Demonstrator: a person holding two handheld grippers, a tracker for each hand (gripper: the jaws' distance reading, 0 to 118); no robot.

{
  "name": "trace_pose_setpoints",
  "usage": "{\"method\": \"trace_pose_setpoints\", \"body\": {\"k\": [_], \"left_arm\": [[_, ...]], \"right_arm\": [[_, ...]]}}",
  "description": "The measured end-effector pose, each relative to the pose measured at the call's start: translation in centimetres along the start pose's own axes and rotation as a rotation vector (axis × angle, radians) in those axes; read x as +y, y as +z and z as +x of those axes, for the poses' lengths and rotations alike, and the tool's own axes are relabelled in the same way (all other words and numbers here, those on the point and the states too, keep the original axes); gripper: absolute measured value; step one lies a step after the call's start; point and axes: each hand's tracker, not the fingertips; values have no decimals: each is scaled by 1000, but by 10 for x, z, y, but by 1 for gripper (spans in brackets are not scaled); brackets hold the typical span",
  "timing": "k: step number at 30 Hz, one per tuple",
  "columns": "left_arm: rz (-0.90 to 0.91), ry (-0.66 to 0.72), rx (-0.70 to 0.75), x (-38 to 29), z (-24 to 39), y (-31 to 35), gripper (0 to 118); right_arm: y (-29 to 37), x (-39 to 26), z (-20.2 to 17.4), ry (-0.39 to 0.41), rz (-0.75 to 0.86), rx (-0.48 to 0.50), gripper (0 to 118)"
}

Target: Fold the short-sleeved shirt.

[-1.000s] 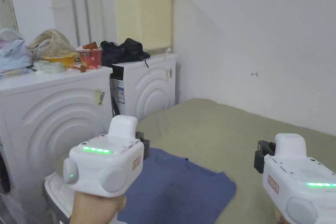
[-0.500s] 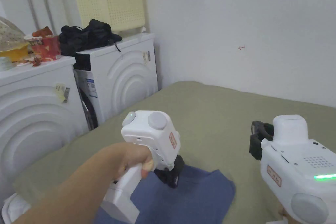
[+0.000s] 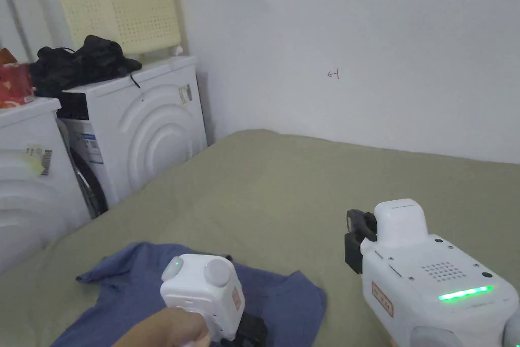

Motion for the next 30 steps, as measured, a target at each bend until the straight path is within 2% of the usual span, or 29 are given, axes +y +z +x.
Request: {"method": "trace_pose_setpoints", "body": {"k": [1, 2, 3, 4, 5, 7, 8, 11, 16, 18, 20, 24, 30], "left_arm": [[18, -22, 17, 2, -2, -1, 109], [37, -24, 14, 2, -4, 1, 100], [89, -35, 6, 2, -8, 5, 73], [136, -64, 60, -13, 4, 25, 35], [164, -96, 52, -16, 7, 35, 1], [194, -74, 57, -18, 6, 47, 1], [166, -52, -14, -10, 1, 49, 1], [232, -17, -47, -6, 6, 71, 1], [396, -155, -136, -8, 68, 148, 1], [439, -239, -171, -6, 105, 180, 1], [505, -315, -199, -14, 153, 211, 1], [524, -482, -254, -31, 255, 254, 1], [510, -693, -389, -64, 397, 266, 1]], "right_arm": [[2, 0, 4, 8, -4, -4, 0], [3, 0, 6, 14, -8, -9, 0], [6, -1, 9, 22, -10, -14, 0], [10, -1, 13, 27, -13, -17, 0], [13, -2, 17, 32, -19, -22, 0], [25, -3, 26, 43, -20, -33, 0], [32, -3, 30, 46, -20, -46, 0], [58, 1, 55, 35, -31, -76, 0], [113, 11, 100, 151, -48, -229, 0], [135, 14, 120, 125, -56, -252, 0], [161, 20, 137, 107, -55, -325, 0], [222, 36, 176, 84, -31, -450, 0], [319, 52, 231, 66, 3, -647, 0]]}}
